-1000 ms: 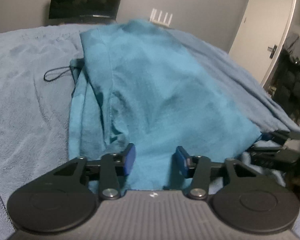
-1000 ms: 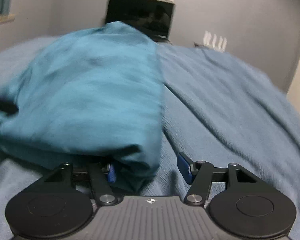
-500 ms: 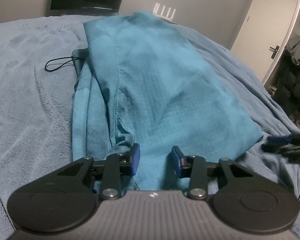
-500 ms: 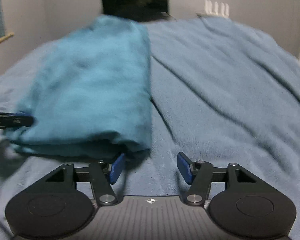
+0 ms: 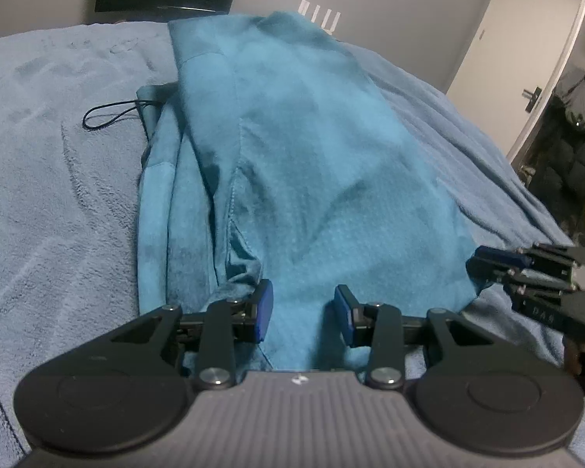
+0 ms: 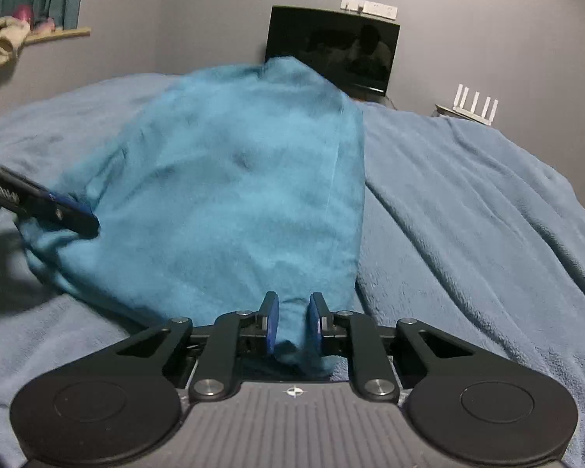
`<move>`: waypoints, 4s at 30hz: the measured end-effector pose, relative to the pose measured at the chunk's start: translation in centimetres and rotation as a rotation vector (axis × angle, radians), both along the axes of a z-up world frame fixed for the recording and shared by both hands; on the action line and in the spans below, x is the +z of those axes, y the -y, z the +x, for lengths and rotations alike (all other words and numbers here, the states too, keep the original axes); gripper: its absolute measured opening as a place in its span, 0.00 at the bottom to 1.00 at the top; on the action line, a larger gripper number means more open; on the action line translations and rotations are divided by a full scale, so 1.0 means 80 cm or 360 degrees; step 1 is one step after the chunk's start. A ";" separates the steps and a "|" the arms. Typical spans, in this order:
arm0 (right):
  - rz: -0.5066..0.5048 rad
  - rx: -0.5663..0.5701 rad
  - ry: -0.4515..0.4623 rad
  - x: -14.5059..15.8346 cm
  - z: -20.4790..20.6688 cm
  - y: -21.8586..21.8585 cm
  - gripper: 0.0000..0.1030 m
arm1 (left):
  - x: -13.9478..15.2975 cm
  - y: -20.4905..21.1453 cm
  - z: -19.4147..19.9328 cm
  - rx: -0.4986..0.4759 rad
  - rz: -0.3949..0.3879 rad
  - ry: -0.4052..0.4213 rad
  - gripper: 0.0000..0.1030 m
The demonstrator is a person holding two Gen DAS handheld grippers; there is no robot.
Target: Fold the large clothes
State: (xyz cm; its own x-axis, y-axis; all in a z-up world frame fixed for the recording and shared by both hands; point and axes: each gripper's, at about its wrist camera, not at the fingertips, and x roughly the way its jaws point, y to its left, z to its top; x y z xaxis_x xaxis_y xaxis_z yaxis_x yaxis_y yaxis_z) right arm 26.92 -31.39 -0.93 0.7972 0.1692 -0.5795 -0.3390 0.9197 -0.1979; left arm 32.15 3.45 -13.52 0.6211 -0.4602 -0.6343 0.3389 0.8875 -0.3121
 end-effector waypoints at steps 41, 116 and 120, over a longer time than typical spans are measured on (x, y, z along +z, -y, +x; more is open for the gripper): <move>0.0199 -0.0372 -0.0220 0.022 -0.091 0.009 1.00 | 0.047 0.032 -0.167 0.0483 0.0324 0.0001 0.90; 0.0132 -0.0365 -0.0261 0.011 -0.087 0.002 1.00 | 0.051 0.039 -0.174 0.0542 0.0487 0.0061 0.90; 0.0132 -0.0368 -0.0271 0.010 -0.085 0.003 1.00 | 0.044 0.032 -0.166 0.0479 0.0384 -0.0050 0.90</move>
